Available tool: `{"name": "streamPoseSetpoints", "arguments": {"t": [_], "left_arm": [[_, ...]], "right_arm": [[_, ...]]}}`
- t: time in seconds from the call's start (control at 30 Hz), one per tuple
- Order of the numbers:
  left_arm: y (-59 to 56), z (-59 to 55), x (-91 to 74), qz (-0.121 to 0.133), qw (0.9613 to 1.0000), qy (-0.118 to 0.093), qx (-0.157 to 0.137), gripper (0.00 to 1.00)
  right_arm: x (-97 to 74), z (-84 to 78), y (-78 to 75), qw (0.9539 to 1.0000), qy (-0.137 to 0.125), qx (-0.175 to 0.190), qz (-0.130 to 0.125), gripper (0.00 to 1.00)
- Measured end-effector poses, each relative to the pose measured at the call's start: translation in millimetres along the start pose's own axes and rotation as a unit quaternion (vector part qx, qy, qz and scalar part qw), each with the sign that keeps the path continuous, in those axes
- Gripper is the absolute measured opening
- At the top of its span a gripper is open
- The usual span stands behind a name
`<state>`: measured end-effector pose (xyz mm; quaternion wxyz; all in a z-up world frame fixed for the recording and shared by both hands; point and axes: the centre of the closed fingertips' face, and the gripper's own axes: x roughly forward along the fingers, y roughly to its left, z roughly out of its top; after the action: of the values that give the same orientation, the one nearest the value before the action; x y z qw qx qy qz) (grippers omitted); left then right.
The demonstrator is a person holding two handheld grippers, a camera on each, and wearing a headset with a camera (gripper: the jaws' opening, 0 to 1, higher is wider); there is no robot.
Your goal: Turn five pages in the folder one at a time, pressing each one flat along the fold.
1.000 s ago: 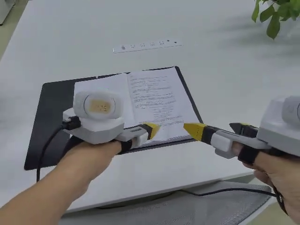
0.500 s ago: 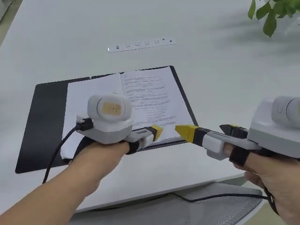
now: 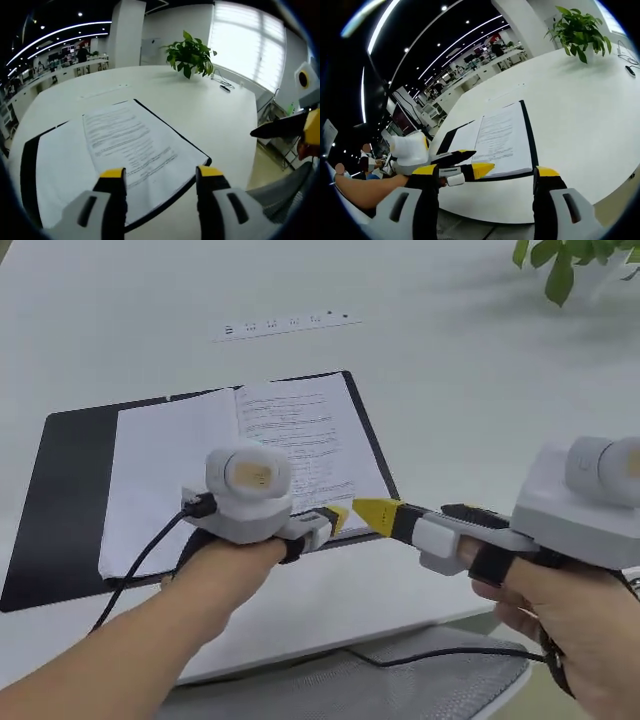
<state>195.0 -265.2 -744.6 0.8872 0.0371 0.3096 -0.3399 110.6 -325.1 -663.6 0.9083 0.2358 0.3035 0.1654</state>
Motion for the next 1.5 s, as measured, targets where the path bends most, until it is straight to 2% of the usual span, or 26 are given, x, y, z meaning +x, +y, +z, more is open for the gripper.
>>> {"name": "streamPoseSetpoints", "arguments": {"t": [0.07, 0.27, 0.33, 0.37, 0.4, 0.43, 0.47, 0.53, 0.67, 1.13, 1.47, 1.5], "left_arm": [[-0.8, -0.7, 7.8, 0.004, 1.0000, -0.001, -0.005, 0.54], [-1.9, 3.1, 29.0, 0.016, 0.9996, -0.025, 0.000, 0.56], [-0.6, 0.3, 37.7, 0.024, 0.9993, -0.029, -0.001, 0.56], [-0.5, -4.3, 42.5, 0.027, 0.9993, -0.024, 0.000, 0.56], [1.0, -9.6, 45.2, 0.033, 0.9993, -0.016, 0.004, 0.56], [4.9, -15.7, 46.4, 0.047, 0.9986, -0.014, 0.020, 0.54], [7.6, -8.9, 48.0, 0.054, 0.9965, -0.039, 0.052, 0.52], [7.5, -10.5, 46.4, 0.056, 0.9963, -0.062, 0.021, 0.50], [9.4, -13.7, 44.1, 0.054, 0.9938, -0.090, 0.034, 0.47], [10.9, -12.7, 43.4, 0.051, 0.9917, -0.112, 0.037, 0.44], [18.5, -11.8, 42.6, 0.060, 0.9909, -0.117, 0.028, 0.25], [21.0, -12.1, 42.3, 0.066, 0.9908, -0.116, 0.022, 0.20]], "right_arm": [[0.1, -0.2, 0.5, 1.0000, 0.000, -0.002, 0.002, 0.76], [1.0, -0.2, -0.6, 1.0000, -0.004, 0.000, -0.002, 0.77], [2.1, -1.0, -1.9, 1.0000, -0.004, 0.001, -0.003, 0.76], [2.9, -2.0, -2.7, 1.0000, -0.002, 0.003, -0.002, 0.76], [3.2, -2.4, -3.1, 1.0000, -0.001, 0.004, -0.002, 0.76], [3.5, -2.8, -3.5, 1.0000, 0.000, 0.006, -0.002, 0.76], [3.6, -2.8, -3.6, 1.0000, 0.001, 0.006, -0.001, 0.76], [5.2, -2.8, -5.6, 1.0000, 0.002, 0.006, -0.001, 0.76], [7.4, -3.5, -8.1, 0.9999, 0.006, 0.009, 0.000, 0.75], [15.8, -8.1, -9.4, 0.9997, 0.023, 0.011, 0.001, 0.74], [20.5, -16.6, -11.4, 0.9992, 0.040, 0.007, 0.001, 0.73], [20.7, -16.7, -11.3, 0.9992, 0.040, 0.007, 0.001, 0.73]]}}
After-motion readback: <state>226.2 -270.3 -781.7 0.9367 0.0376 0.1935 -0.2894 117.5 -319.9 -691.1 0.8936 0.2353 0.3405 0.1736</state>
